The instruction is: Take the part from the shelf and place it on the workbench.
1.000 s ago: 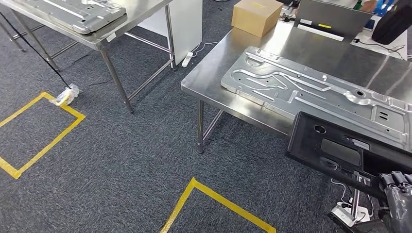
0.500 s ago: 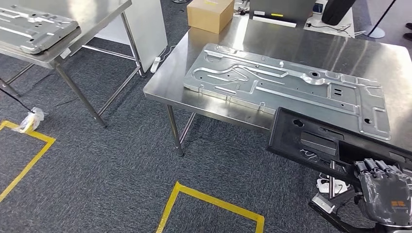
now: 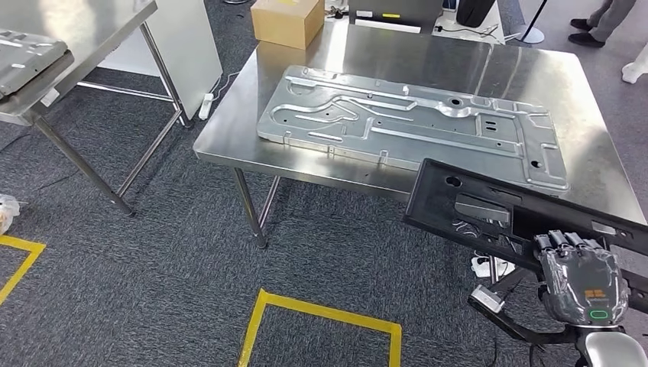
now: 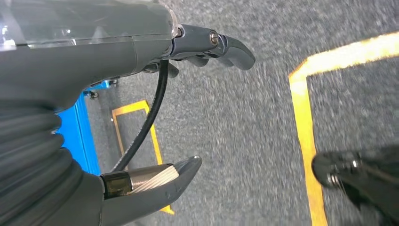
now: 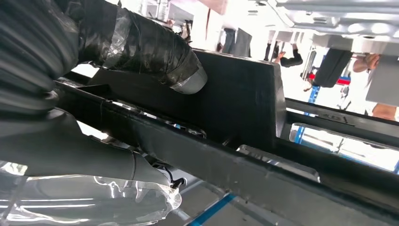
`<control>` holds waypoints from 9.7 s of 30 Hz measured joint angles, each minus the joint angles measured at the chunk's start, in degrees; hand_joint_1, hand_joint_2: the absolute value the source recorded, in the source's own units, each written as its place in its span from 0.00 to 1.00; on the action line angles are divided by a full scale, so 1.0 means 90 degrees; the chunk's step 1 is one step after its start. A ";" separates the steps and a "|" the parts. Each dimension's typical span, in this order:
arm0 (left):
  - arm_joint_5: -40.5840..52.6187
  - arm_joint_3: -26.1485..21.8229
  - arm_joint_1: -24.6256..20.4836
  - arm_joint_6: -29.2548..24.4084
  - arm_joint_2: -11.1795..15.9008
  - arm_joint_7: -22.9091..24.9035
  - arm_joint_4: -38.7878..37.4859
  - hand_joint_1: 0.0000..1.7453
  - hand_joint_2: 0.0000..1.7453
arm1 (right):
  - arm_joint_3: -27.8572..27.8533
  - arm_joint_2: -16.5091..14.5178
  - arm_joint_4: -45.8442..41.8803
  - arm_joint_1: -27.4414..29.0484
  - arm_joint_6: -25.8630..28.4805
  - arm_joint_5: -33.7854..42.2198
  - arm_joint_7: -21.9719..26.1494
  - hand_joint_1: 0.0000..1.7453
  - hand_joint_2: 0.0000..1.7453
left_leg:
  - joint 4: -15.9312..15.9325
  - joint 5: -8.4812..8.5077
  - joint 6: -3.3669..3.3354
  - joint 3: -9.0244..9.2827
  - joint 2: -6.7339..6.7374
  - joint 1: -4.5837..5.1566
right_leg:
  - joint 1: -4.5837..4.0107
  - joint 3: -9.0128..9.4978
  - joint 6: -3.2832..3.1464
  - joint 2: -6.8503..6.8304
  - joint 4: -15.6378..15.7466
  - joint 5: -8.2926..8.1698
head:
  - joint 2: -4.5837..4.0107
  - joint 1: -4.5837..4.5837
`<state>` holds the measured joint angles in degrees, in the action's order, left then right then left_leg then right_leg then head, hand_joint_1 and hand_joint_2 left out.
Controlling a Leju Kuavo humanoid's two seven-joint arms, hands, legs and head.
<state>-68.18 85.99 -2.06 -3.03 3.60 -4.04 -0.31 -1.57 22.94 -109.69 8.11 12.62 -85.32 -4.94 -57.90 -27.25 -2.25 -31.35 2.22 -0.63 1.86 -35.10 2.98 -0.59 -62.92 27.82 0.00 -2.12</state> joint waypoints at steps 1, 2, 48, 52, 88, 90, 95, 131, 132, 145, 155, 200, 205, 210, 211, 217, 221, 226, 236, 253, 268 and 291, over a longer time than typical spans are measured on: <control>0.0005 0.0002 -0.0005 0.0001 0.0001 0.0001 -0.0001 0.00 1.00 | 0.0038 0.0019 0.0025 -0.0051 0.0001 -0.0019 -0.0005 1.00 1.00 | -0.0023 -0.0017 0.0033 -0.0003 0.0011 0.0011 | -0.0012 0.0148 -0.0028 -0.0020 0.0292 -0.0082 | 0.0000 0.0001; 0.0013 0.0004 -0.0008 0.0002 0.0007 0.0006 -0.0001 0.00 1.00 | 0.0082 0.0034 0.0052 -0.0097 0.0002 -0.0033 -0.0005 1.00 1.00 | -0.0045 -0.0038 0.0038 -0.0012 0.0014 0.0030 | -0.0019 0.0217 -0.0054 -0.0034 0.0443 -0.0101 | 0.0000 0.0004; 0.0108 0.0050 -0.0032 0.0037 0.0021 0.0100 0.0000 0.00 1.00 | 0.2282 -0.0136 0.1155 -0.2001 -0.0355 -0.0481 -0.0158 1.00 1.00 | 0.0002 -0.0018 0.0192 0.0013 0.0001 0.0009 | -0.0103 0.0225 -0.0207 -0.0025 0.0467 -0.0077 | 0.0000 0.0012; 0.0108 0.0050 -0.0031 0.0036 0.0021 0.0100 -0.0001 0.00 1.00 | 0.2331 -0.0166 0.1183 -0.2047 -0.0363 -0.0481 -0.0158 1.00 1.00 | -0.0011 -0.0026 0.0188 0.0004 0.0001 0.0012 | -0.0085 0.0227 -0.0200 -0.0026 0.0480 -0.0086 | 0.0000 0.0012; 0.0123 0.0055 -0.0014 -0.0052 0.0029 0.0000 -0.0019 0.00 1.00 | 0.2717 -0.0354 0.1464 -0.2602 -0.0552 -0.0485 -0.0244 1.00 1.00 | 0.0068 0.0191 -0.0271 -0.0177 -0.0258 0.0137 | -0.0161 0.0346 -0.0244 0.0184 0.0079 0.0221 | 0.0000 -0.0008; 0.0123 0.0055 -0.0020 -0.0055 0.0026 -0.0005 -0.0019 0.00 1.00 | 0.2729 -0.0358 0.1490 -0.2673 -0.0563 -0.0486 -0.0251 1.00 1.00 | 0.0131 0.0178 -0.0252 -0.0057 -0.0254 0.0123 | -0.0145 0.0011 -0.0186 0.0144 -0.0499 0.0515 | 0.0000 -0.0018; 0.0126 0.0071 -0.0020 -0.0036 0.0009 -0.0013 -0.0019 0.00 1.00 | 0.2757 -0.0381 0.1614 -0.2707 -0.0586 -0.0486 -0.0253 1.00 1.00 | 0.0090 -0.0036 -0.0155 0.0151 -0.0256 0.0087 | -0.0049 -0.0480 -0.0050 0.0090 -0.0653 0.0120 | 0.0000 -0.0018; 0.0142 0.0153 -0.0069 -0.0072 -0.0041 -0.0067 -0.0011 0.00 1.00 | 0.2904 -0.0657 0.2223 -0.3080 -0.0808 -0.0427 -0.0231 1.00 1.00 | 0.0022 -0.0158 0.0006 0.0204 -0.0287 0.0127 | -0.0291 -0.0172 -0.0464 0.0056 0.0508 -0.0359 | 0.0000 0.0034; 0.0142 0.0155 -0.0069 -0.0079 -0.0034 -0.0069 -0.0012 0.00 1.00 | 0.2904 -0.0666 0.2231 -0.3078 -0.0809 -0.0418 -0.0233 1.00 1.00 | 0.0014 -0.0182 0.0047 0.0246 -0.0283 0.0124 | -0.0273 -0.0091 -0.0495 0.0062 0.0559 -0.0385 | 0.0000 0.0032; 0.0130 0.0161 -0.0061 -0.0096 -0.0011 -0.0067 -0.0012 0.00 1.00 | 0.2900 -0.0795 0.2362 -0.3005 -0.0830 -0.0394 -0.0229 1.00 1.00 | -0.0091 0.0264 0.0305 -0.0432 -0.0270 -0.0025 | -0.0092 0.0565 -0.0295 0.0115 0.0577 0.0099 | 0.0000 0.0083; 0.0114 0.0176 -0.0075 -0.0148 -0.0005 -0.0093 -0.0012 0.00 1.00 | 0.2821 -0.0819 0.2453 -0.2822 -0.0854 -0.0339 -0.0222 1.00 1.00 | -0.0018 0.0155 -0.0039 -0.0192 -0.0279 0.0018 | -0.0095 -0.0445 -0.0136 0.0078 -0.0996 0.0541 | 0.0000 0.0072; -0.0146 0.0174 -0.0103 -0.0075 -0.0033 -0.0234 -0.0012 0.00 0.00 | 0.2083 -0.1403 0.3285 -0.2130 -0.0791 -0.0215 -0.0005 0.00 0.00 | 0.0035 -0.0002 0.0077 0.0034 -0.0280 0.0078 | -0.0186 0.0133 -0.0322 0.0074 0.0496 -0.0233 | 0.0000 0.0080; -0.0207 0.0174 -0.0102 0.0013 -0.0033 -0.0288 -0.0012 0.00 0.00 | 0.2083 -0.1403 0.3206 -0.2124 -0.0743 -0.0344 -0.0009 0.00 0.00 | 0.0035 -0.0002 0.0077 0.0033 -0.0280 0.0078 | -0.0186 0.0132 -0.0322 0.0074 0.0496 -0.0233 | 0.0000 0.0080; -0.0235 0.0172 -0.0100 0.0038 -0.0033 -0.0303 -0.0012 0.00 0.00 | 0.2083 -0.1418 0.2895 -0.2124 -0.0647 -0.0335 0.0048 0.00 0.00 | 0.0035 -0.0002 0.0077 0.0031 -0.0280 0.0078 | -0.0186 0.0132 -0.0322 0.0073 0.0496 -0.0233 | 0.0000 0.0080; -0.0239 0.0172 -0.0100 0.0038 -0.0033 -0.0304 -0.0012 0.00 0.00 | 0.2084 -0.1431 0.2800 -0.2123 -0.0642 -0.0260 0.0106 0.00 0.00 | 0.0035 -0.0003 0.0077 0.0031 -0.0280 0.0078 | -0.0186 0.0132 -0.0322 0.0073 0.0496 -0.0233 | 0.0000 0.0080; -0.0278 0.0173 -0.0101 0.0030 -0.0033 -0.0305 -0.0012 0.00 0.00 | 0.2285 -0.1509 0.2128 -0.2126 -0.0666 -0.0001 0.0301 0.00 0.00 | 0.0035 -0.0003 0.0078 0.0029 -0.0280 0.0078 | -0.0186 0.0131 -0.0322 0.0073 0.0496 -0.0233 | 0.0000 0.0080; -0.0288 0.0174 -0.0100 0.0018 -0.0033 -0.0306 -0.0012 0.00 0.00 | 0.2571 -0.1509 0.1651 -0.2139 -0.0673 0.0055 0.0290 0.00 0.00 | 0.0028 -0.0006 0.0072 0.0027 -0.0280 0.0082 | -0.0179 0.0132 -0.0316 0.0073 0.0505 -0.0239 | 0.0000 0.0080; -0.0278 0.0174 -0.0149 -0.0044 -0.0047 -0.0696 -0.0011 0.00 0.00 | 0.2822 -0.1465 0.0976 -0.2321 -0.0751 0.0180 0.0265 0.00 0.00 | 0.0262 0.0175 -0.0073 0.0107 -0.0236 0.0042 | -0.0172 0.0061 -0.0190 0.0073 0.0346 -0.0095 | 0.0000 0.0078; -0.0281 0.0175 -0.0217 -0.0121 -0.0069 -0.0801 -0.0017 0.00 0.00 | 0.3001 -0.1290 0.0341 -0.2419 -0.0787 0.0177 0.0204 0.00 0.00 | -0.0052 0.0111 0.0178 -0.0095 -0.0216 -0.0099 | 0.0055 0.0180 0.0015 0.0104 0.0298 -0.0064 | 0.0000 0.0082; -0.0334 0.0194 -0.0149 -0.0112 -0.0077 -0.0169 -0.0019 0.00 0.00 | 0.3009 -0.1139 0.0188 -0.1697 -0.0418 0.0179 0.0166 0.00 0.00 | 0.0017 -0.0480 0.0100 0.0488 -0.0227 0.0069 | -0.0124 -0.0455 -0.0263 0.0075 0.0366 -0.0764 | 0.0000 0.0098; -0.0355 0.0194 -0.0132 -0.0167 -0.0115 -0.0127 -0.0016 0.00 0.00 | 0.2919 -0.1060 0.0258 -0.1445 -0.0385 0.0132 0.0168 0.00 0.00 | -0.0064 0.0551 0.0023 -0.0586 -0.0155 0.0108 | -0.0208 0.0908 -0.0272 0.0048 0.0604 0.0369 | 0.0000 0.0081; -0.0464 0.0194 -0.0128 -0.0457 -0.0123 -0.0074 -0.0014 0.00 0.00 | 0.2301 -0.1226 0.0070 0.0066 -0.0682 0.0622 0.0230 0.00 0.00 | 0.0033 0.0067 -0.0107 -0.0036 -0.0188 0.0005 | -0.0046 -0.0590 -0.0044 0.0042 -0.1078 0.0753 | 0.0000 0.0090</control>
<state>-72.36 87.73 -3.22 -7.14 2.49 -4.71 -0.44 19.14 11.91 -109.06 8.71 6.49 -79.73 -2.87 -57.60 -26.64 -3.22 -31.68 0.53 -0.59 1.45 -40.42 2.59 -0.21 -72.62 34.60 0.00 -1.31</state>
